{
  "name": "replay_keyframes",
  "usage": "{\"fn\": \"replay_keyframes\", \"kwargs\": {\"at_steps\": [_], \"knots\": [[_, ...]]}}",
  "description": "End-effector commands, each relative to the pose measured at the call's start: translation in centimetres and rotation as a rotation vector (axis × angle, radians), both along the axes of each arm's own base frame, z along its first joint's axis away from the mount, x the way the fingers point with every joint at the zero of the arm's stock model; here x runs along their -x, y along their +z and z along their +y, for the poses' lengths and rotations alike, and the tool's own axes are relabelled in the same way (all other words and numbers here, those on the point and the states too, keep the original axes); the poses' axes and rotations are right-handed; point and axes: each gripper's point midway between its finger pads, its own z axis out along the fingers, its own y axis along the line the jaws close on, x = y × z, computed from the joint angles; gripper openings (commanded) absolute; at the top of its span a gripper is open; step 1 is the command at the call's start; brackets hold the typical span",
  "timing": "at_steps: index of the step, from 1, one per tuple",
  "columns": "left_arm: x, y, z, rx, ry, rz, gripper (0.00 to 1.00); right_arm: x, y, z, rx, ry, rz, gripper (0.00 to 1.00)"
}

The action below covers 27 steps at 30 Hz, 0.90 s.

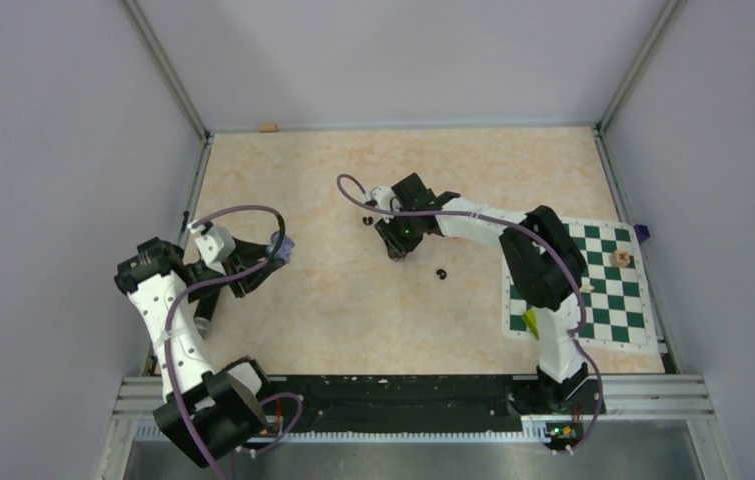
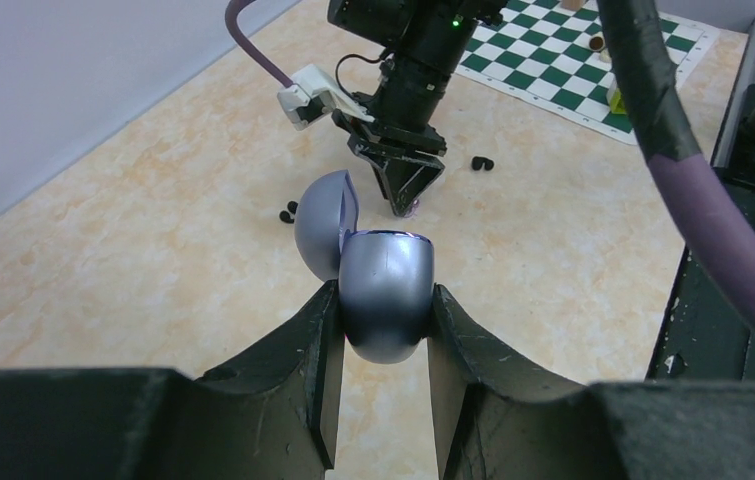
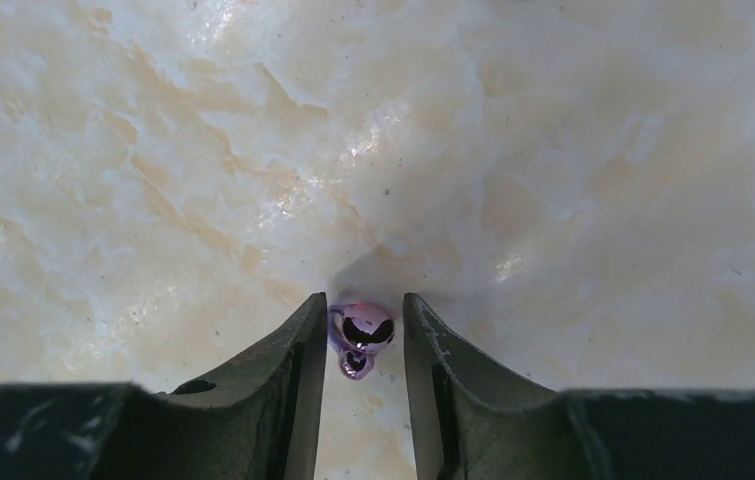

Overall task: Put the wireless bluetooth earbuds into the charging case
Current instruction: Move the left earbud to the center of the board.

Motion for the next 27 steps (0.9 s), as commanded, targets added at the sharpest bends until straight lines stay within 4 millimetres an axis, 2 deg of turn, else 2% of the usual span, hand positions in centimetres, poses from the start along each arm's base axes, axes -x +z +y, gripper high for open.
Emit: {"fn": "replay_keyframes", "kwargs": {"at_steps": [1,3,5,9,11,13,17,20,27], "knots": [[-0.6,0.3,-0.5,-0.015,-0.06,-0.027,0.0,-0.7,3.7,-0.2,-0.026,0.015,-0.085,0.42],[-1.1,0.6,-0.6,-0.038,-0.092,-0.025,0.0,-1.1,5.1,-0.4,-0.028,0.011,-0.121,0.53],[-1.7,0.8,-0.7,-0.04,-0.119,-0.008,0.0,-1.3,6.9,-0.5,-0.044,0.008,-0.158,0.59],[-2.6,1.2,-1.3,-0.003,-0.172,0.025,0.0,-1.9,9.6,-1.0,-0.058,-0.043,-0.214,0.61],[-2.6,0.9,-2.0,0.04,-0.196,0.04,0.0,-1.3,10.1,-1.0,-0.074,-0.036,-0.207,0.6],[-2.5,0.3,-2.4,0.064,-0.21,0.042,0.0,0.1,10.1,-0.8,-0.105,-0.008,-0.167,0.59],[-2.5,-0.3,-2.4,0.065,-0.211,0.077,0.0,3.6,8.9,0.2,-0.156,0.12,-0.048,0.57],[-2.4,-0.2,-2.5,0.072,-0.21,0.076,0.0,5.0,7.1,0.7,-0.136,0.183,-0.016,0.57],[-2.5,-0.8,-2.1,0.071,-0.197,0.086,0.0,5.3,3.1,0.8,-0.059,0.203,0.033,0.57]]}}
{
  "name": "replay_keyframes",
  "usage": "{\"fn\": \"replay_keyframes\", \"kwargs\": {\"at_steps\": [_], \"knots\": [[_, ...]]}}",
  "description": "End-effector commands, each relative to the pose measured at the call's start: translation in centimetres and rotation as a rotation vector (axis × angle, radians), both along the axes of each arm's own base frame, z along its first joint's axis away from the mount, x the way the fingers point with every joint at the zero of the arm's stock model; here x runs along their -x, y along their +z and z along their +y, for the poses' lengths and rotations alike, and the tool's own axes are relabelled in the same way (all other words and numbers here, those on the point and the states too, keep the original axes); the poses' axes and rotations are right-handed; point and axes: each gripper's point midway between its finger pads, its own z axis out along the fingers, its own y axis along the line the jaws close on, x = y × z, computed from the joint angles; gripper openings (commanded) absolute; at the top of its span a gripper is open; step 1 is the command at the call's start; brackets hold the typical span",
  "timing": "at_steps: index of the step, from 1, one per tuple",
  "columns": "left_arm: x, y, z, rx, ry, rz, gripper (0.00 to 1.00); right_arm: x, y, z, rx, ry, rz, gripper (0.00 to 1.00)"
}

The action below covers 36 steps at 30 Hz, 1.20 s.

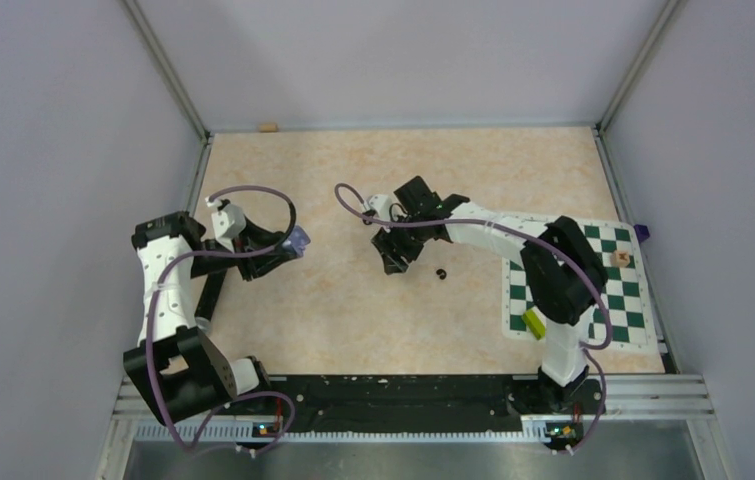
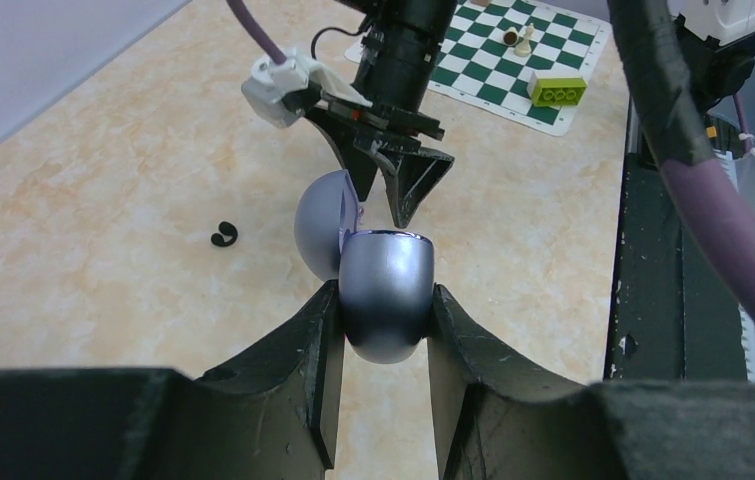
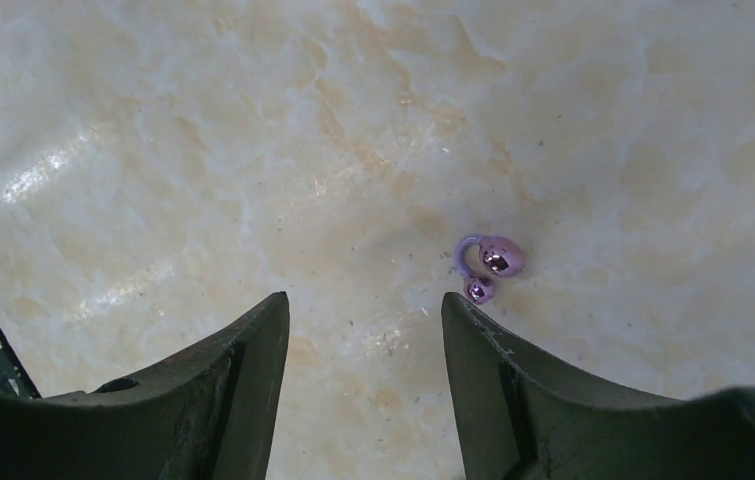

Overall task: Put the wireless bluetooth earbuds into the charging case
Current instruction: Move the left earbud to the center of the board.

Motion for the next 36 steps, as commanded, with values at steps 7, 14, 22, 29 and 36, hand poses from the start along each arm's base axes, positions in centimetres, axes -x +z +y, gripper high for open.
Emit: {"fn": "replay_keyframes", "kwargs": {"at_steps": [7,14,22,29,36], "knots": [[-0.1,0.4,0.2,0.038,0.025,-0.012,0.0,-0.4,-4.2,-0.4,0.103,0.021,0.006,0.57],[-0.1,0.4,0.3,0.041,0.031,-0.014,0.0,-1.5,-5.2,-1.4,0.164,0.003,-0.038,0.57],[-0.2,0.5,0.3,0.045,0.035,-0.016,0.0,-5.3,-4.2,-2.8,0.179,-0.115,-0.184,0.56],[-0.2,0.5,0.4,0.05,0.038,-0.015,0.0,-9.4,-2.5,-5.4,0.238,-0.285,-0.371,0.54],[-0.2,0.5,0.4,0.049,0.041,-0.016,0.0,-11.3,-1.1,-7.1,0.285,-0.365,-0.469,0.54]]}}
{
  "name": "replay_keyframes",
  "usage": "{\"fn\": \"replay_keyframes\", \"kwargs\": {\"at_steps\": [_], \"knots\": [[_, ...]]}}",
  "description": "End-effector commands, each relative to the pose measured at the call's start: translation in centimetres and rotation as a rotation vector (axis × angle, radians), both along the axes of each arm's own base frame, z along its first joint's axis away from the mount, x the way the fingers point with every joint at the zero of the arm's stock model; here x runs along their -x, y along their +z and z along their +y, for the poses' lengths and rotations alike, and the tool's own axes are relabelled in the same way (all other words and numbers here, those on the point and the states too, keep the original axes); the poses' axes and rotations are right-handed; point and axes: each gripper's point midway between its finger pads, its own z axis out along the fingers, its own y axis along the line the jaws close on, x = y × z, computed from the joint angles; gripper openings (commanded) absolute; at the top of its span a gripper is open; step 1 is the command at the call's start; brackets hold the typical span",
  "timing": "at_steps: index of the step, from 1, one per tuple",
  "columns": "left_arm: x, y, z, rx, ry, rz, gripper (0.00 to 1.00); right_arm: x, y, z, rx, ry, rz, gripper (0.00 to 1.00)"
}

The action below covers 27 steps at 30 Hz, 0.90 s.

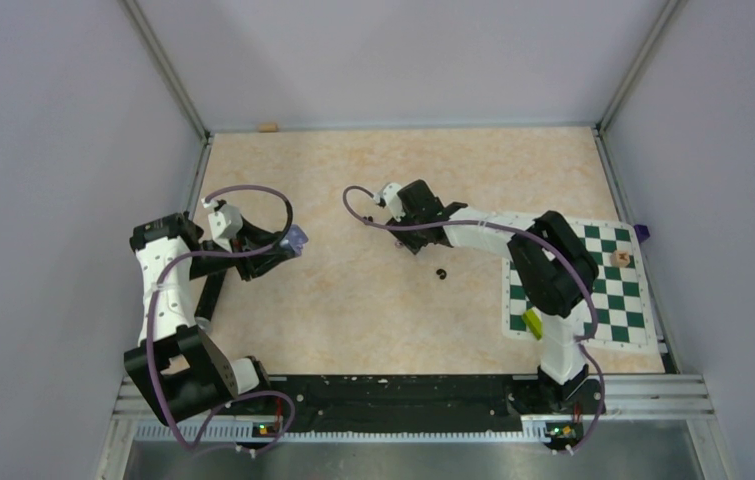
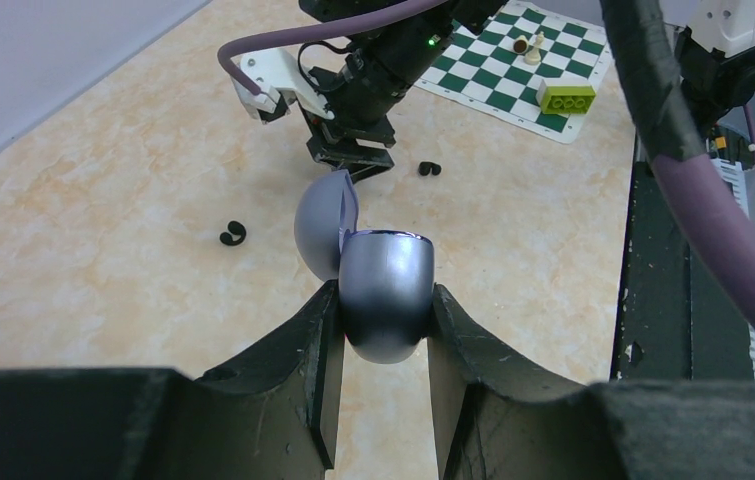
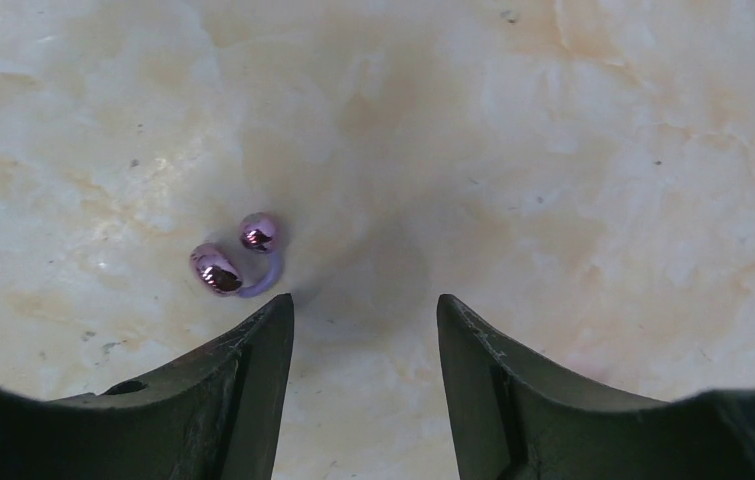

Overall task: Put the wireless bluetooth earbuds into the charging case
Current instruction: Move the left earbud to the center of the board.

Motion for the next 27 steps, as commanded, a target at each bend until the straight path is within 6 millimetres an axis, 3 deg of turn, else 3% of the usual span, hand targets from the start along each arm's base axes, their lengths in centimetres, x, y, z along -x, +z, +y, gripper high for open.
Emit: {"fn": "replay_keyframes", "kwargs": {"at_steps": [1,5,14,22,27], "knots": [[0.0,0.6,0.0,0.034,0.014,-0.017,0.0,-2.3,3.2,-1.7,0.017,-0.086,-0.134,0.54],[0.0,0.6,0.0,0.037,0.014,-0.015,0.0,-2.3,3.8,-1.5,-0.034,-0.101,-0.113,0.54],[0.0,0.5,0.0,0.037,0.016,-0.016,0.0,-0.1,7.0,0.6,-0.37,-0.092,0.133,0.46],[-0.1,0.4,0.0,0.037,0.015,-0.013,0.0,1.8,5.6,1.7,-0.558,-0.113,0.395,0.32],[-0.1,0.4,0.0,0.035,0.015,-0.012,0.0,2.4,5.8,2.0,-0.563,-0.003,0.359,0.27]]}}
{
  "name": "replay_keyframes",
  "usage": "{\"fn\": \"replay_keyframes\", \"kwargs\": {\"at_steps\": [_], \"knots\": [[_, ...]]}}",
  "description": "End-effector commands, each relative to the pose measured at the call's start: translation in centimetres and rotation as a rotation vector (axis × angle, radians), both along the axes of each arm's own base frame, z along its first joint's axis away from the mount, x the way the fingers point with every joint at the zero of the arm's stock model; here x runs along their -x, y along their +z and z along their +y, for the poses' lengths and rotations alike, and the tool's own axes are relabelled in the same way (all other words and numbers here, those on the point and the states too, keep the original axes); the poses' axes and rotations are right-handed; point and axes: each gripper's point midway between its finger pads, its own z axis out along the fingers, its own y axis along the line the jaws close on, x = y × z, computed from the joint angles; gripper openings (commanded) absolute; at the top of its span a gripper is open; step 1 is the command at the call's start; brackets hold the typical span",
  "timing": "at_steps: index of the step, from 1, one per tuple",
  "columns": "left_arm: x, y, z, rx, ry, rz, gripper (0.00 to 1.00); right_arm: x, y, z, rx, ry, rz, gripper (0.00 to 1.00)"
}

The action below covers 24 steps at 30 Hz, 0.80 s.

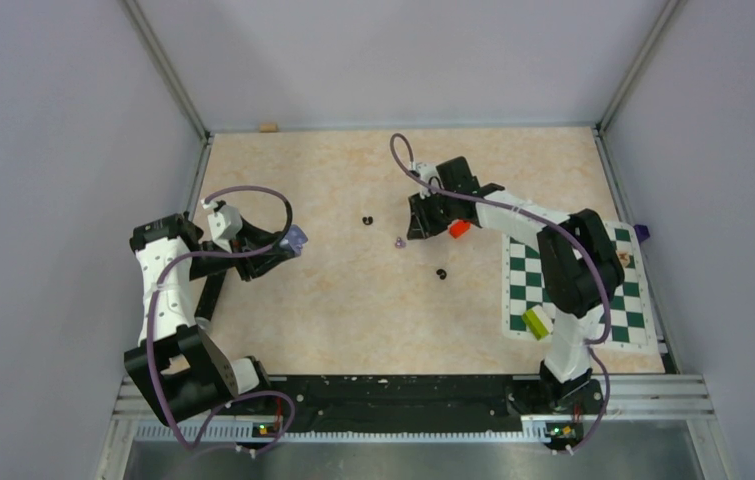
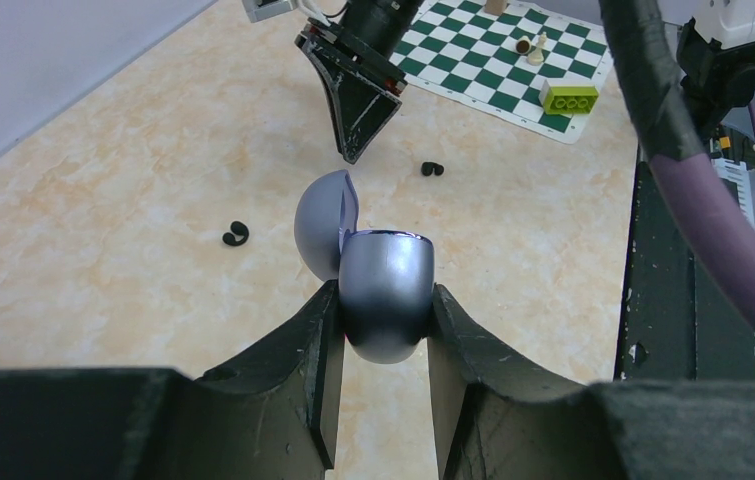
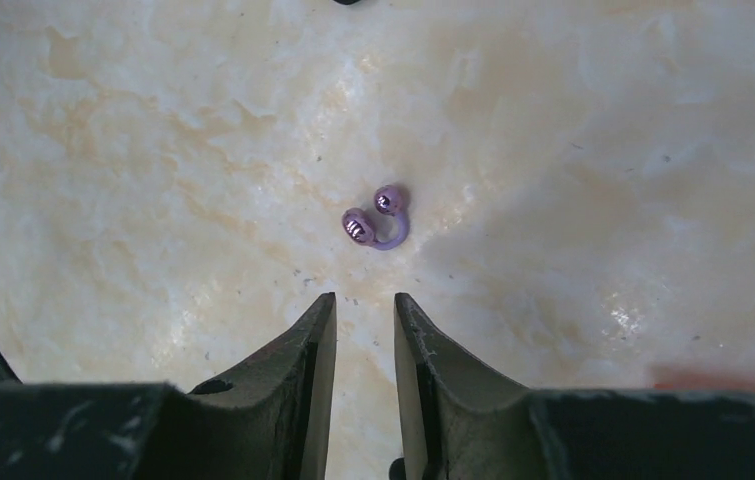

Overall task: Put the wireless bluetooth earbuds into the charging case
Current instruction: Move the left earbud to the center of the board.

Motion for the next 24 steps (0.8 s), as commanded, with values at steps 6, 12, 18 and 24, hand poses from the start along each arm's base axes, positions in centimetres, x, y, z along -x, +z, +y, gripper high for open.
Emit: {"fn": "replay_keyframes", "kwargs": {"at_steps": [6,12,18,24], "knots": [[-0.1,0.4,0.0,0.035,0.012,-0.009,0.0,-1.6,2.3,-2.3,0.156,0.276,-0.438,0.31],[0.0,0.5,-0.1,0.031,0.011,-0.011,0.0,-2.7,3.0,-3.6,0.295,0.478,-0.82,0.33],[0.1,0.6,0.0,0.025,0.014,-0.019,0.0,-0.5,3.2,-1.7,0.216,0.693,-1.137,0.34],[0.0,0.5,0.0,0.026,0.017,-0.019,0.0,0.5,2.3,0.1,0.175,0.754,-1.241,0.33]]}}
